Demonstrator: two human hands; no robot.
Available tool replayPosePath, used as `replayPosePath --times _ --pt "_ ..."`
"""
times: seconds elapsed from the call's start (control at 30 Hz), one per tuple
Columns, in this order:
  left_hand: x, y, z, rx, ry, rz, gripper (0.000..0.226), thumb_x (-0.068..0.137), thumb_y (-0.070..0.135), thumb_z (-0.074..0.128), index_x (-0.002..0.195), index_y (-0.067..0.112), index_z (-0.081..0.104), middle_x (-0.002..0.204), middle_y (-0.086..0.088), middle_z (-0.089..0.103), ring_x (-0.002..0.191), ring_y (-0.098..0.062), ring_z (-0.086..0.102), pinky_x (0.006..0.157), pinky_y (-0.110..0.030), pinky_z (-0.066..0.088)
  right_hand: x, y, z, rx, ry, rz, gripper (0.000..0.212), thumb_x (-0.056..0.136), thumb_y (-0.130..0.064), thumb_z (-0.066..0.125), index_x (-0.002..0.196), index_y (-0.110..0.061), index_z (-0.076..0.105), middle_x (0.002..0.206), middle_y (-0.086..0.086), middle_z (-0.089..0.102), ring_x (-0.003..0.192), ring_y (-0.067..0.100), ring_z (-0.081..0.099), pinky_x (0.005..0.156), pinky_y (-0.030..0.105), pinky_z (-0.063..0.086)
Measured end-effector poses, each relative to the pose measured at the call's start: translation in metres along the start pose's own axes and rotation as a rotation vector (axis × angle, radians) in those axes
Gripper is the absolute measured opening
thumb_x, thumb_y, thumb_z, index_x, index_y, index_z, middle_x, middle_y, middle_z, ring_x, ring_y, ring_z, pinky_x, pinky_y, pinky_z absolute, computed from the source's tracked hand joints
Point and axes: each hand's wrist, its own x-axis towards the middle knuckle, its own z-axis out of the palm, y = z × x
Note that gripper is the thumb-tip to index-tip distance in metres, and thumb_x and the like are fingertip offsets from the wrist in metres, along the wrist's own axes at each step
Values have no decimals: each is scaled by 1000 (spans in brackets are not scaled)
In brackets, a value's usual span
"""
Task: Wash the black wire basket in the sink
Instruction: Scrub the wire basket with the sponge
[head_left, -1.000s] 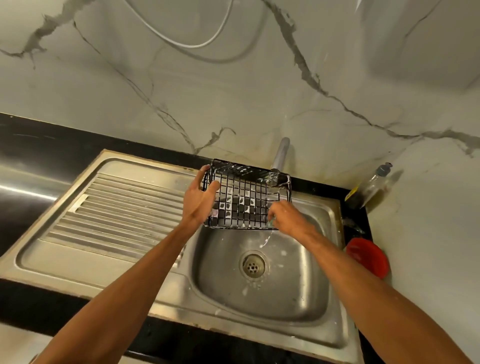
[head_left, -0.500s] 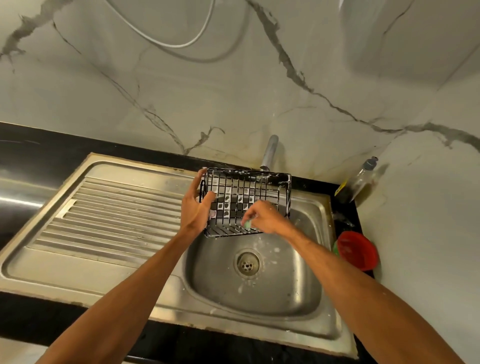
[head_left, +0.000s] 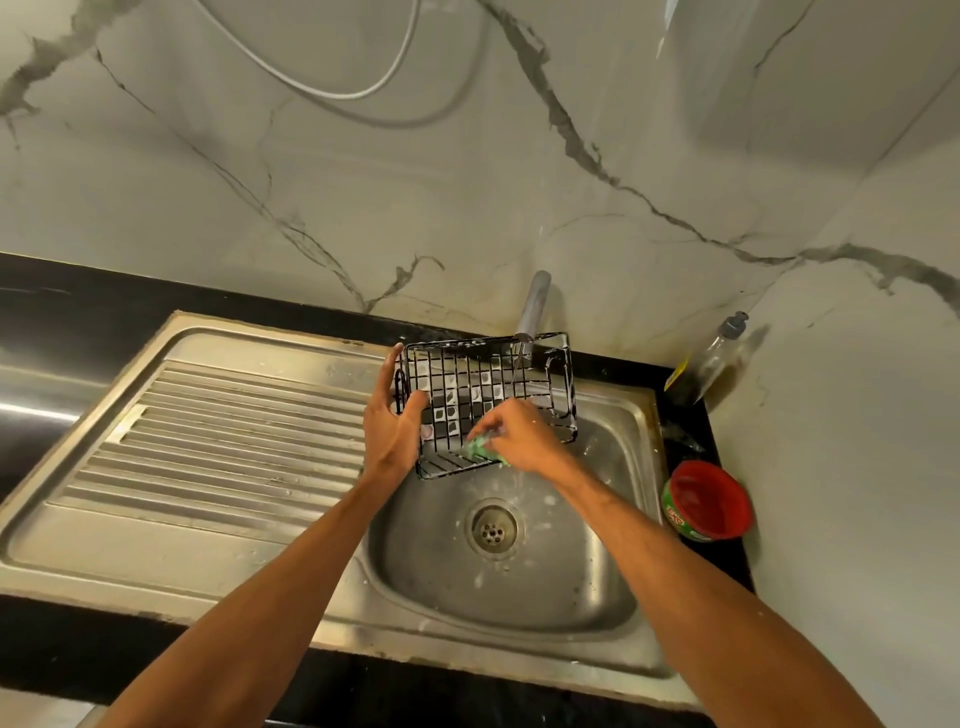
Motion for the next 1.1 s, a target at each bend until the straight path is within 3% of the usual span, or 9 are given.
replayPosePath --times 0.1,0.23,0.3,0.4,0.47,0.63,0.77,0.97,1.1 --pt "1 -1 1 19 -24 9 67 81 41 51 143 60 36 151 2 52 101 -11 70 80 -49 63 -9 -21 18 -16 -113 -120 23 86 2 66 96 -15 77 106 1 75 94 10 70 85 36 59" --pt "1 -8 4 23 -4 10 73 83 31 52 154 40 36 151 -2 52 90 8 66 77 -28 62 -11 -5 7 -59 -71 -100 27 87 10 61 102 -7 74 111 9 73 83 4 64 67 19 52" --pt "2 -11 5 5 18 3 72 85 31 52 154 41 35 149 -2 53 90 8 66 77 -27 62 -14 2 3 -117 -11 -106 29 87 12 58 102 -7 74 110 9 73 82 2 62 60 15 46" --pt "2 -13 9 62 26 -13 65 84 43 52 141 69 32 149 -1 54 119 -19 64 97 -53 56 -25 -15 16 -173 -58 -227 29 87 12 56 100 -7 75 105 4 72 77 -6 54 60 13 41" --pt "2 -16 9 82 5 -1 64 85 42 53 136 74 32 151 2 51 123 -29 62 98 -58 54 -29 -12 17 -211 -56 -262 30 87 12 57 100 -8 74 104 5 70 78 -5 51 63 13 37" --pt "-1 -11 0 -36 42 -91 63 100 10 54 146 51 39 146 -7 57 110 -19 69 89 -53 60 -32 49 -35 -421 137 -56 22 91 -1 61 105 -16 68 116 8 59 105 21 58 84 24 48" --pt "1 -9 -7 -32 6 -82 66 92 20 57 133 70 42 151 -2 53 118 -24 67 86 -57 60 -43 55 -23 -589 117 -104 27 93 -2 61 114 -18 69 120 2 60 107 16 58 81 17 42" --pt "0 -18 -10 -56 99 -183 62 101 7 52 154 34 38 131 -8 66 97 -19 73 74 -46 64 -35 68 -31 -472 234 4 27 86 -4 70 108 -21 71 112 1 64 97 15 60 80 24 51" --pt "-5 -21 -5 -43 83 -209 61 102 11 53 154 39 36 137 -8 63 105 -23 71 82 -56 61 -28 55 -11 -323 167 -63 24 87 6 64 100 -10 76 104 10 71 96 16 60 84 28 52"
